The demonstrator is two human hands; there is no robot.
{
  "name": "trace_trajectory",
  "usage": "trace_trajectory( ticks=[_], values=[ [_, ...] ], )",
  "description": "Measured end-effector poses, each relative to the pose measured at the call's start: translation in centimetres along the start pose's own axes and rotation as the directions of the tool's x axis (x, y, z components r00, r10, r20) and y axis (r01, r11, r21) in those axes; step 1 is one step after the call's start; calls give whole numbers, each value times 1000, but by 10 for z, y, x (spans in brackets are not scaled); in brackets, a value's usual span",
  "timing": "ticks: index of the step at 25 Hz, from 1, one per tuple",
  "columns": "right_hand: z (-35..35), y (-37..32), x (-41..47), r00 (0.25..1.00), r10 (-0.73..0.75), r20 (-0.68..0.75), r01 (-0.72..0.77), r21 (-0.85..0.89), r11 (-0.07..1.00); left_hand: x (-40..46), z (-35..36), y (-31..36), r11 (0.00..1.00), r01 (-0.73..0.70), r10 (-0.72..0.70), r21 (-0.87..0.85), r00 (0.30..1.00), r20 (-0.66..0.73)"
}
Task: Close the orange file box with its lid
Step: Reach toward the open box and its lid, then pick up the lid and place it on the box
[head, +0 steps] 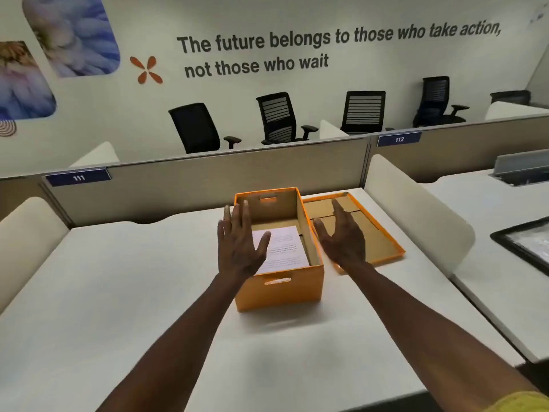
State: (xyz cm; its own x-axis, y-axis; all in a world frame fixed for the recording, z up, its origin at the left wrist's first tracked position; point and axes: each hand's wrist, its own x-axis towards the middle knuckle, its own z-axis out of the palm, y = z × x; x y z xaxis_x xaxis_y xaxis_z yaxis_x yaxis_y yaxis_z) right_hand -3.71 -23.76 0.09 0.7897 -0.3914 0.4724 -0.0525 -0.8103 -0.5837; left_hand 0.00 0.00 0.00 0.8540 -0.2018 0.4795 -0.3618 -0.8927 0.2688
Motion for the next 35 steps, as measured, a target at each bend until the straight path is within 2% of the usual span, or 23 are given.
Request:
trace_trajectory(
  ticks=[1, 3, 4, 6, 8, 9, 10, 13, 19, 25, 27, 28, 29, 30, 31, 33, 35],
  values=[
    [3, 10, -3, 993, 74, 91, -76, 16, 997, -7, 8, 0, 994, 101, -100, -32, 995, 31],
    [12, 29, -10, 931, 190, 311, -193, -22, 981, -18, 22, -7, 943, 325, -320, -74, 945, 73],
    [19, 40, -18, 873, 237, 427, -241, -47, 969, -28, 31, -13, 896, 440, -430, -66, 894, 127],
    [31, 51, -24, 794, 286, 537, -330, -15, 944, -32, 41, -16, 778, 625, -595, -65, 766, 243],
    [40, 56, -24, 722, 314, 617, -451, 75, 889, -30, 46, -15, 654, 744, -669, -138, 653, 356],
    [44, 57, -24, 689, 312, 654, -494, 108, 863, -31, 49, -15, 608, 773, -678, -181, 623, 390],
    [48, 58, -24, 671, 291, 682, -514, 145, 846, -33, 50, -15, 579, 786, -679, -219, 613, 404],
    [55, 58, -26, 721, 216, 658, -475, 243, 846, -38, 46, -12, 540, 787, -688, -297, 617, 382],
    [68, 50, -32, 743, 135, 656, -430, 312, 847, -58, 38, -22, 556, 749, -714, -360, 653, 254],
    [80, 38, -42, 750, 152, 643, -431, 302, 851, -69, 34, -44, 608, 733, -667, -304, 680, 306],
    [79, 40, -43, 743, 186, 643, -458, 286, 842, -71, 30, -41, 665, 704, -643, -251, 710, 287],
    [77, 43, -43, 738, 200, 645, -475, 285, 832, -72, 26, -36, 737, 641, -611, -212, 767, 196],
    [74, 48, -43, 735, 212, 645, -489, 286, 824, -72, 22, -28, 838, 516, -515, -180, 855, 53],
    [70, 55, -42, 738, 227, 635, -500, 289, 816, -71, 19, -17, 928, 341, -355, -150, 932, -77],
    [66, 64, -41, 747, 252, 615, -512, 291, 808, -68, 21, -2, 972, 171, -198, -164, 966, -165],
    [55, 89, -37, 771, 310, 556, -516, 260, 816, -65, 30, 41, 955, -3, -50, -297, 984, -172],
    [43, 117, -31, 806, 352, 476, -488, 197, 851, -64, 47, 88, 904, -39, 19, -426, 999, -51]
  ],
)
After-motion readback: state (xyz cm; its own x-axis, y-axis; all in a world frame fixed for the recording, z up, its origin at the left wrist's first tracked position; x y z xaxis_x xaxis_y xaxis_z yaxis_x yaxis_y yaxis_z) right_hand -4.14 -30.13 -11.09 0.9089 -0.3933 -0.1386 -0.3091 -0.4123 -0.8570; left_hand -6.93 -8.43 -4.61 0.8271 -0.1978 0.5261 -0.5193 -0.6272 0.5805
